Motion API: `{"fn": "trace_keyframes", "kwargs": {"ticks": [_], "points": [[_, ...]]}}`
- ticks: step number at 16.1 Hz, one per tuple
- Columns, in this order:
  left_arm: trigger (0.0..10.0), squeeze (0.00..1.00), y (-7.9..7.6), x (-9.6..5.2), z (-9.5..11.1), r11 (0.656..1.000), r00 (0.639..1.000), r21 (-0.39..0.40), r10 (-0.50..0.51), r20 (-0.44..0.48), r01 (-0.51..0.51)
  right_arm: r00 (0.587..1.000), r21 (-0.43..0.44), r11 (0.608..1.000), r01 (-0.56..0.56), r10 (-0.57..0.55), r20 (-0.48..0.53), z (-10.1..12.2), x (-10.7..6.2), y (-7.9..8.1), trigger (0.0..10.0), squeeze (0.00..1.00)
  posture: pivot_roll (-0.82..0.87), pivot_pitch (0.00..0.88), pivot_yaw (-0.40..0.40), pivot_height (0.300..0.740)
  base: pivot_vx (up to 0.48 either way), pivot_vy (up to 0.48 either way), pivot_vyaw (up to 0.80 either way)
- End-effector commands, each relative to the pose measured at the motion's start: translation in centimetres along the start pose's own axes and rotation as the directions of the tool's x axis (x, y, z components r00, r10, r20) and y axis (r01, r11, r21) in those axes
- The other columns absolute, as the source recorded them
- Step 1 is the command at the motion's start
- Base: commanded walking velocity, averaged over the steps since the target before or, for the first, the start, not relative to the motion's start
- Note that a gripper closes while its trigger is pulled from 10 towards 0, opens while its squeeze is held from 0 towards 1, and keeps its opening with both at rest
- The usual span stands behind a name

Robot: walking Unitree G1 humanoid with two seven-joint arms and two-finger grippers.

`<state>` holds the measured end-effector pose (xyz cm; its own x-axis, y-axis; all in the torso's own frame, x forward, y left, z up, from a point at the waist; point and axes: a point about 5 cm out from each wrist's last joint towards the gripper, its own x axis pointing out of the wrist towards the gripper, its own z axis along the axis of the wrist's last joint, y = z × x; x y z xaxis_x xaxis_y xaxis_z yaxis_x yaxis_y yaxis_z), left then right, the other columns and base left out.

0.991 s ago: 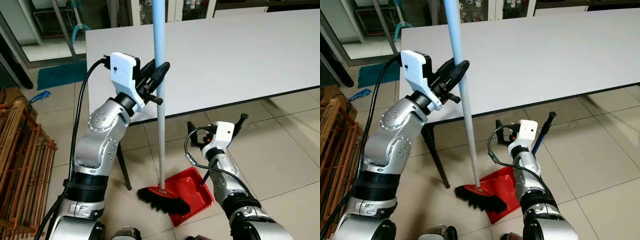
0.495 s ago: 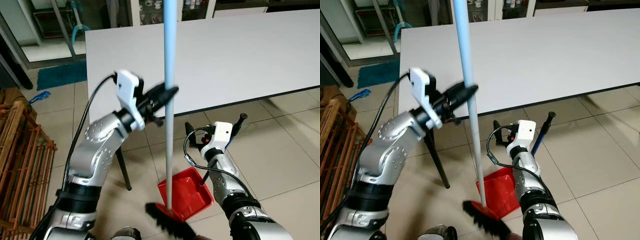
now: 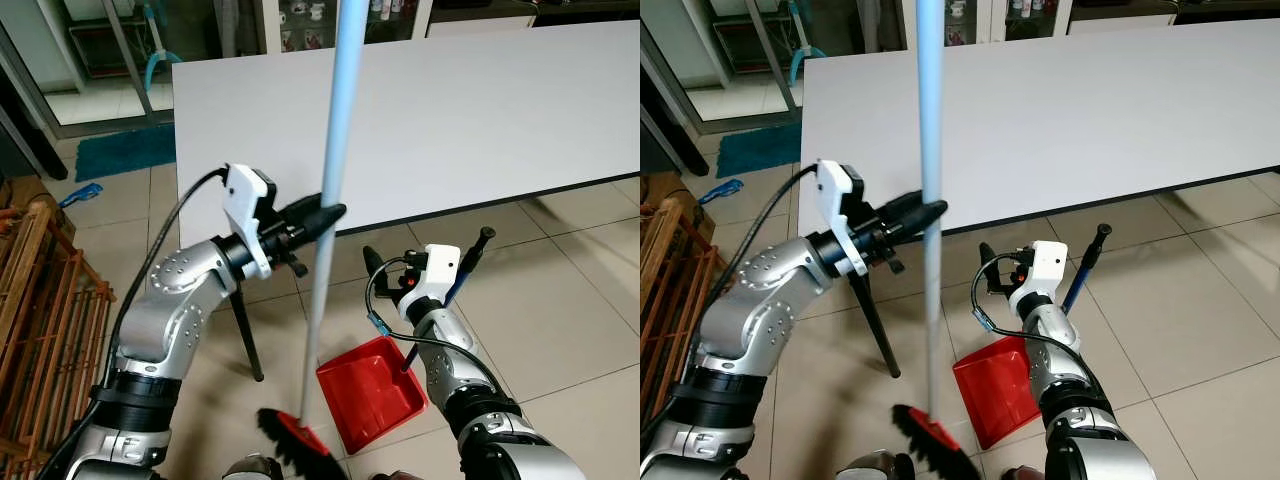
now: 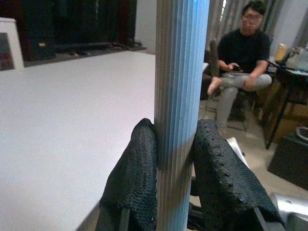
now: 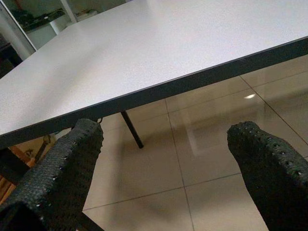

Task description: Sweep floor

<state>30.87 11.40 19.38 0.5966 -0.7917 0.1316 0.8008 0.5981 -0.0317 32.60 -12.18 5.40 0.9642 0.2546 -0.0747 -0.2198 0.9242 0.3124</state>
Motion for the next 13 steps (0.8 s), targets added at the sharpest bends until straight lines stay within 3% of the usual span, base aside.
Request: {"fn": "trace_keyframes", "kwargs": {"ticks": [1,4,8,10,13], "points": [[10.0,0.00,0.3,0.2,1.4,1.000,0.998,0.018,0.013,0.069,-0.014,1.000,0.001,1.000,-0.011,0.011,-0.001,0.1,0.0,0.0,10.0,0.00,0.00,0.018,0.013,0.740,0.000,0.000,0.00],[10.0,0.00,-0.5,0.2,0.7,0.999,0.997,-0.018,-0.039,0.073,0.041,1.000,0.007,1.000,-0.025,0.025,-0.002,0.1,0.0,0.2,10.0,0.00,-0.01,0.003,0.015,0.740,0.000,0.000,0.00],[10.0,0.00,-0.1,0.2,0.3,1.000,0.999,-0.005,-0.007,0.050,0.007,0.999,0.009,0.999,-0.040,0.040,-0.004,0.0,0.1,0.3,10.0,0.00,-0.01,0.000,0.014,0.740,0.000,0.000,0.00],[10.0,0.00,1.3,0.3,0.5,0.985,0.981,0.021,0.171,0.090,-0.173,0.999,0.007,0.999,-0.037,0.037,-0.003,0.0,0.0,0.2,10.0,0.00,-0.01,0.000,0.016,0.740,0.000,0.000,0.00],[10.0,0.00,2.3,0.4,0.5,0.948,0.942,0.006,0.316,0.115,-0.319,1.000,0.005,1.000,-0.028,0.028,-0.002,0.0,-0.1,0.1,10.0,0.00,-0.01,0.000,0.016,0.740,0.000,0.000,0.00]]}}
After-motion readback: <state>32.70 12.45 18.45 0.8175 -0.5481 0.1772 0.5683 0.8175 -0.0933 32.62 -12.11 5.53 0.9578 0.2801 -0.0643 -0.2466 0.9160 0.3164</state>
